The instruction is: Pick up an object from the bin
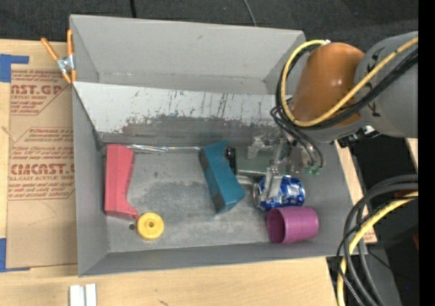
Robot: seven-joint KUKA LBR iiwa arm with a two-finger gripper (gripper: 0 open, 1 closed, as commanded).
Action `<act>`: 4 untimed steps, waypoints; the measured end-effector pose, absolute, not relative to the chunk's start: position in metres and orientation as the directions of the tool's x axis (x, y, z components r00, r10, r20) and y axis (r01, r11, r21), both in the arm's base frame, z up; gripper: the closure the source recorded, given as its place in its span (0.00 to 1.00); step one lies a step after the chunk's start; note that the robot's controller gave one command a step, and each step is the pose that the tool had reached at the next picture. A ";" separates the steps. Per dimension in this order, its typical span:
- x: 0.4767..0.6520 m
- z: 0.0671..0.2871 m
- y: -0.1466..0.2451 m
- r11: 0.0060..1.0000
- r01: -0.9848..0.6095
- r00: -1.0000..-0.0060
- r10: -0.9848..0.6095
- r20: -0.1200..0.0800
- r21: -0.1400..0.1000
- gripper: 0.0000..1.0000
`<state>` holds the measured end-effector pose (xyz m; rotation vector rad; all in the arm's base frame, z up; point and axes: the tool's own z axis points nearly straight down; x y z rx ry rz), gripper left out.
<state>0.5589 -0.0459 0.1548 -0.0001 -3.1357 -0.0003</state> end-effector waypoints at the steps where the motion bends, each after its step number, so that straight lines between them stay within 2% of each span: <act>1: 0.560 0.160 -0.046 1.000 -0.001 -1.000 -0.001 -0.002 0.000 0.00; 2: 0.549 0.103 -0.094 0.999 0.042 -0.999 0.042 -0.011 0.001 0.00; 3: 0.551 0.090 -0.110 0.986 0.164 -0.986 0.164 -0.023 -0.001 0.00; 4: 0.560 0.079 -0.124 0.999 0.053 -0.998 0.053 -0.023 0.005 0.00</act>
Offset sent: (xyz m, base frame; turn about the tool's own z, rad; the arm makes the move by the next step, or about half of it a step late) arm -0.0213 -0.0766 -0.0848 0.0672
